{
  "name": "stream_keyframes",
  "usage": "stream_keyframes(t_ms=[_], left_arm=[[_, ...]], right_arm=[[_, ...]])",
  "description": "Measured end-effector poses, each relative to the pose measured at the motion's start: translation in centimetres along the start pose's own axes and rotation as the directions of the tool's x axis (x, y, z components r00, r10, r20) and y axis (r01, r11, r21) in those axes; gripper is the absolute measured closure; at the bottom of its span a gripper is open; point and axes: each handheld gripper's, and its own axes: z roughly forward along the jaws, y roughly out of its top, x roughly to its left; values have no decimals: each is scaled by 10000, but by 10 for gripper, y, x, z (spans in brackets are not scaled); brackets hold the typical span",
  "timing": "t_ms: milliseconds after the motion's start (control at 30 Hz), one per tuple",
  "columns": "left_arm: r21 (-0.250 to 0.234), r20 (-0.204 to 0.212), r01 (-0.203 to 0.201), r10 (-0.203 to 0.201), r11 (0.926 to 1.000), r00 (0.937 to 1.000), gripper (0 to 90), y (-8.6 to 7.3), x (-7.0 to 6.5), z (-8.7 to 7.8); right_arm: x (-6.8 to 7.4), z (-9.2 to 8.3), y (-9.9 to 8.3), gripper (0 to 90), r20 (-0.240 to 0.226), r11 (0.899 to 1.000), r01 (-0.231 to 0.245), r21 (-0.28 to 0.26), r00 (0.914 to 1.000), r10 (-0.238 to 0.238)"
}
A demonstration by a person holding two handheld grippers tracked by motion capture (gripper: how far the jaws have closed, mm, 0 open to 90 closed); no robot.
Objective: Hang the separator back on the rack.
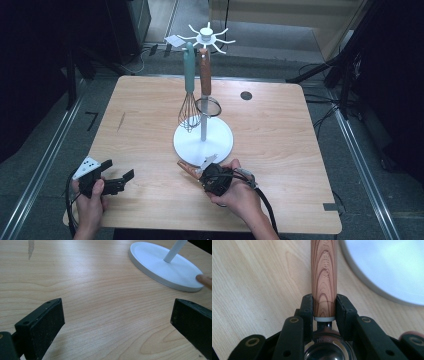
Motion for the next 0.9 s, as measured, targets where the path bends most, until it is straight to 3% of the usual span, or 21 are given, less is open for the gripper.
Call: stream_keyframes(t_ms=[300,600,900], left_arm=[[-129,77,91,-90,9999,9999,0,0,1,0],[-171,92,87,-86,9998,9999,0,0,2,-1],[-161,145,102,-100,9998,9998,0,1,3,0]], right_arm=[[-21,-13,-17,713,-31,9914,-736,-1086,9973,737],[-43,-26,-33,713,-4,9609,-1726,-2164,9843,1767],[-57,-31,-44,712,33,9300,-2503,-2690,9654,2608]])
